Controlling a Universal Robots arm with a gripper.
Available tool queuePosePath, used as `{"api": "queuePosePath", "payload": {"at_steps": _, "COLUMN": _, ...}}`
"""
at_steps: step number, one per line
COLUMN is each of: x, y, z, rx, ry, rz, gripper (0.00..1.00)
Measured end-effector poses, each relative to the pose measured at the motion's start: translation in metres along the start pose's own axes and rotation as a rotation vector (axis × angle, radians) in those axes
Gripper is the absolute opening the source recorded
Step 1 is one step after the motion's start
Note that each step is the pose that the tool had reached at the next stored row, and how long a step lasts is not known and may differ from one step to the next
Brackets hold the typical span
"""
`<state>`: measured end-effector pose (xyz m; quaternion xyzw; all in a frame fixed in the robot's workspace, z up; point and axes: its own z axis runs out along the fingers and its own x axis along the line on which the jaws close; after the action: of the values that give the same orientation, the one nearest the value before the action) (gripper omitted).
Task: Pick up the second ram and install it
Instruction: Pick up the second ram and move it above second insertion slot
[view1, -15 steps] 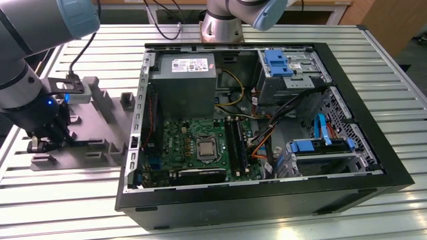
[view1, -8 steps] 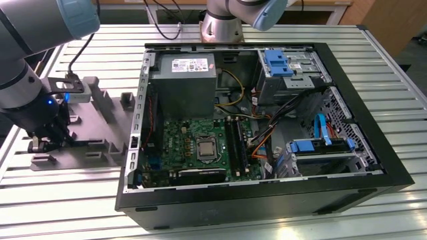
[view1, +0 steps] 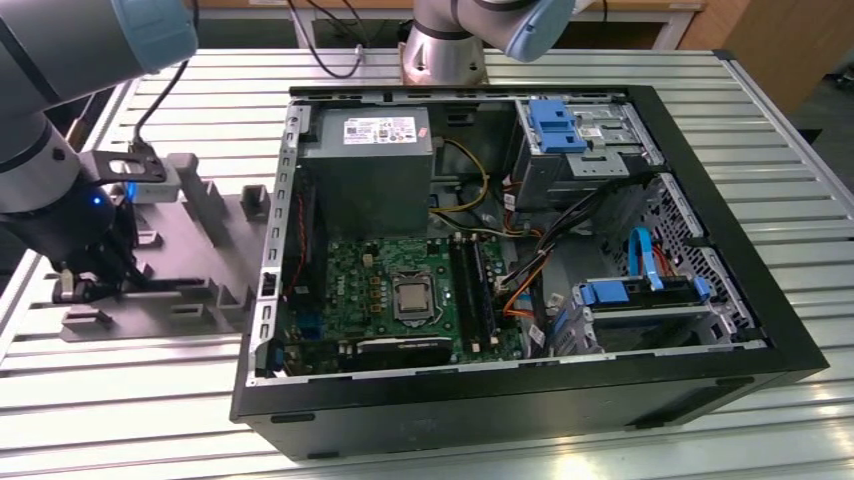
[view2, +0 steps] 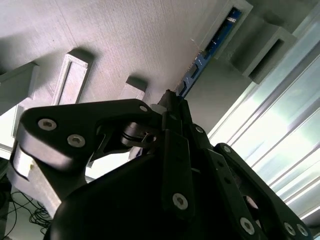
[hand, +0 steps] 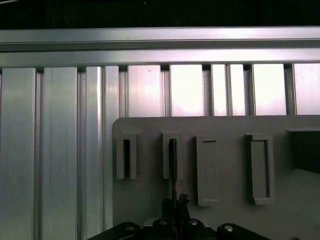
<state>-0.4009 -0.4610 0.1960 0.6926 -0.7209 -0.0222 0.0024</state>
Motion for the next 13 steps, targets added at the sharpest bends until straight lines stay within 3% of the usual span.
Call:
{"api": "queuePosePath", "payload": {"at_steps": 6, "x": -0.0003, "y": 0.0003, "z": -0.0100, "rx": -0.0001, "ry": 0.0000, "rz": 0.000, "gripper": 0.14}}
{"api": "queuePosePath", "payload": {"at_steps": 13, "x": -0.0003, "y": 0.0004, "z": -0.0112, "rx": 0.0000, "ry": 0.0000, "rz": 0.000, "gripper": 0.14}}
